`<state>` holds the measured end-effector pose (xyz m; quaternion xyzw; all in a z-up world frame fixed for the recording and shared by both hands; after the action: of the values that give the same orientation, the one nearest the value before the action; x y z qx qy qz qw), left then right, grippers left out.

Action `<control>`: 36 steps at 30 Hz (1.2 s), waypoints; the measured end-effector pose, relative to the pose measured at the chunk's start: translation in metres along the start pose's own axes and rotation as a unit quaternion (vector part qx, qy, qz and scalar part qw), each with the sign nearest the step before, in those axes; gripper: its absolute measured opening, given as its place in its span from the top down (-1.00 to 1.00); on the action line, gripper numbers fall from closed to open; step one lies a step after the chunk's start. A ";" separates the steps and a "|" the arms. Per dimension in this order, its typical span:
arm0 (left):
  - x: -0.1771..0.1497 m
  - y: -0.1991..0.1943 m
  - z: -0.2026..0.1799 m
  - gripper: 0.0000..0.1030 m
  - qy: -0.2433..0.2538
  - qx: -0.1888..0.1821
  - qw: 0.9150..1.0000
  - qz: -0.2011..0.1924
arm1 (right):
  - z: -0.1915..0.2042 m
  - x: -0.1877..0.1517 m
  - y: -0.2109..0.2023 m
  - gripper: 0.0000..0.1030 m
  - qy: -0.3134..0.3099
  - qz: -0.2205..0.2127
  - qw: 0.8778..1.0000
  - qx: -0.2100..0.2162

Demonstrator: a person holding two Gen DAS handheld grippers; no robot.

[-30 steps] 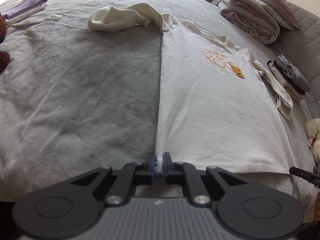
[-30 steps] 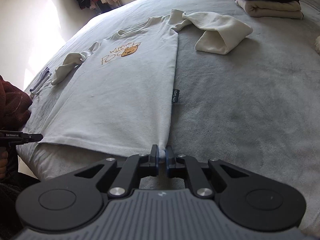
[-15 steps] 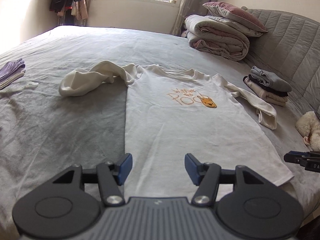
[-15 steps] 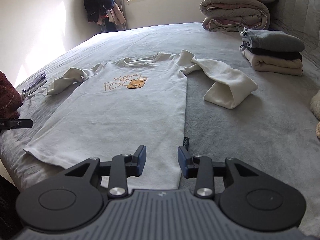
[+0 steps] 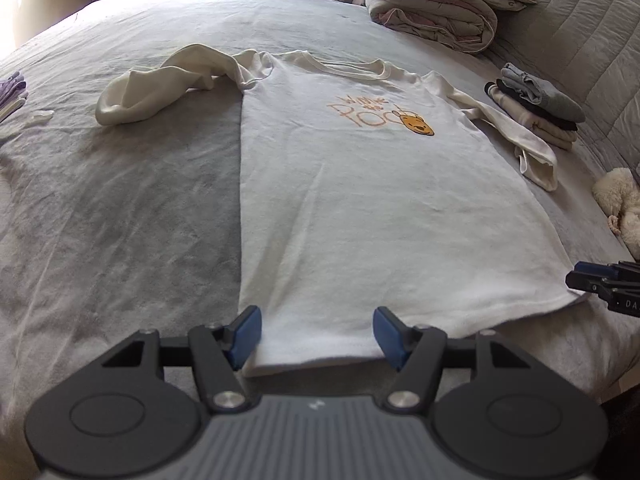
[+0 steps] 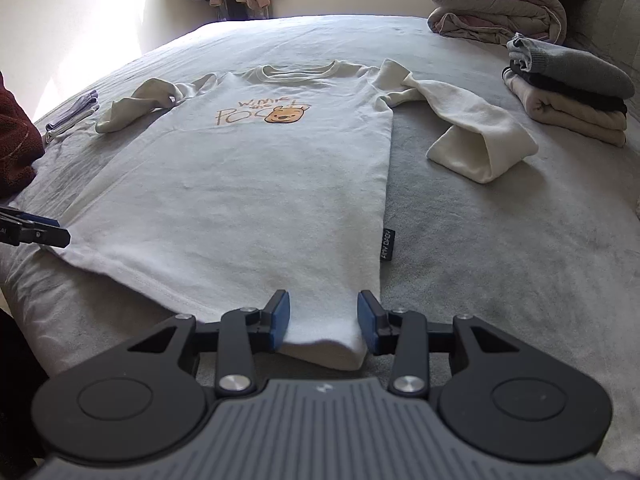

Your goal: Fold clothes

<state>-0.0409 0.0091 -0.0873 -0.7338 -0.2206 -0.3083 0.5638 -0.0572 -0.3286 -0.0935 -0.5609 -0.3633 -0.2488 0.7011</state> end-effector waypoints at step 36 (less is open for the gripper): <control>0.084 0.060 -0.102 -0.26 0.050 -0.081 0.994 -0.049 | -0.109 0.066 0.047 0.22 0.152 -0.032 0.981 -0.118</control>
<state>0.0385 -0.1078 -0.0524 -0.7494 -0.2019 -0.3883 0.4968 0.0437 -0.4190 -0.0817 -0.5835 -0.2382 -0.3944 0.6688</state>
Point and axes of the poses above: each gripper's, at about its wrist camera, not at the fingertips, and y roughly the way its jaws point, z to its left, x to its top, the point moved 2 cm from there along y, roughly the way its jaws point, and after that the axes turned 7 degrees about -z, right-handed, at the moved point
